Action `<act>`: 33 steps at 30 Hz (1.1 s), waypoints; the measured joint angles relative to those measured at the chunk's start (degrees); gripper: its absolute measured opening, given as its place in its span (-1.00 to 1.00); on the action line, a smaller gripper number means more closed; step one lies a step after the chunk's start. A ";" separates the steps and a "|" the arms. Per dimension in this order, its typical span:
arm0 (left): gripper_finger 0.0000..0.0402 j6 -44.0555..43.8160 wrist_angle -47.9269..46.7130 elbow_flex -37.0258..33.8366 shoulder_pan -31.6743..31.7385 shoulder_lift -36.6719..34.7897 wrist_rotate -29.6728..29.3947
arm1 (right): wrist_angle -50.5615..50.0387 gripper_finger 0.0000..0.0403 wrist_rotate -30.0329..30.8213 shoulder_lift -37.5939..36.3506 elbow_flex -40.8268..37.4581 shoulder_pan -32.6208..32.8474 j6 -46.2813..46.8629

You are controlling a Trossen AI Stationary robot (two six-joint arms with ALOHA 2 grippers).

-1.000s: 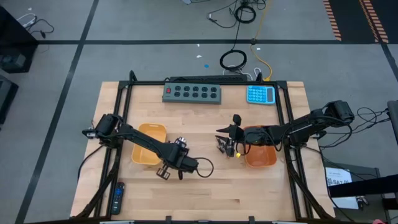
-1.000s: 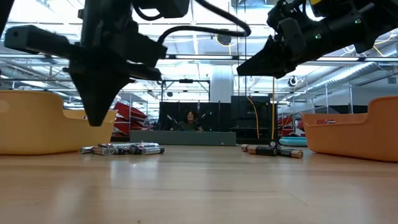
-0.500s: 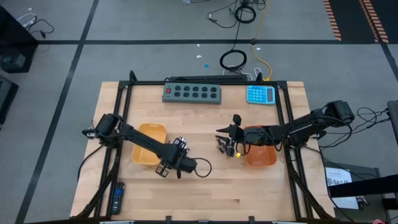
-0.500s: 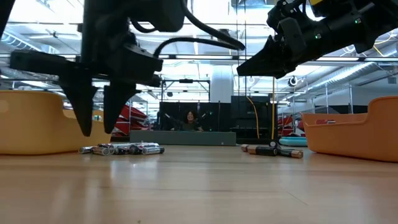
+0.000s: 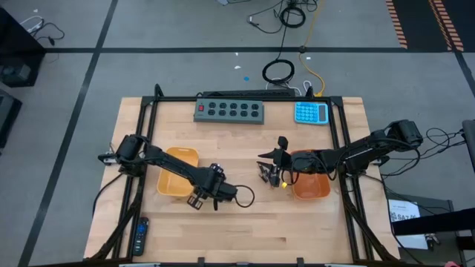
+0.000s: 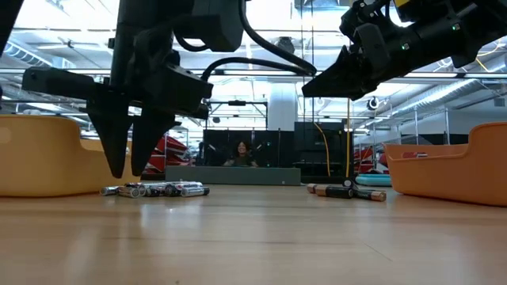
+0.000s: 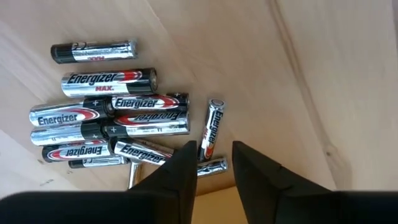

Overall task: Sort batteries
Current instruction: Put the silver battery into the yellow bin

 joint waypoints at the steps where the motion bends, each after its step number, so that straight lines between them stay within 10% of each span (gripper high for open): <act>1: -0.42 -0.16 0.52 -0.09 0.00 0.10 0.11 | -0.04 -0.51 -0.02 0.00 0.00 0.00 0.02; 16: -0.30 -1.18 2.74 -3.69 -0.60 0.28 -0.75 | 0.26 -0.51 -0.02 0.00 0.00 0.00 0.24; 33: -0.75 4.63 3.97 -3.43 -0.10 3.69 0.93 | 0.28 -0.51 -0.06 0.00 0.00 -0.01 0.25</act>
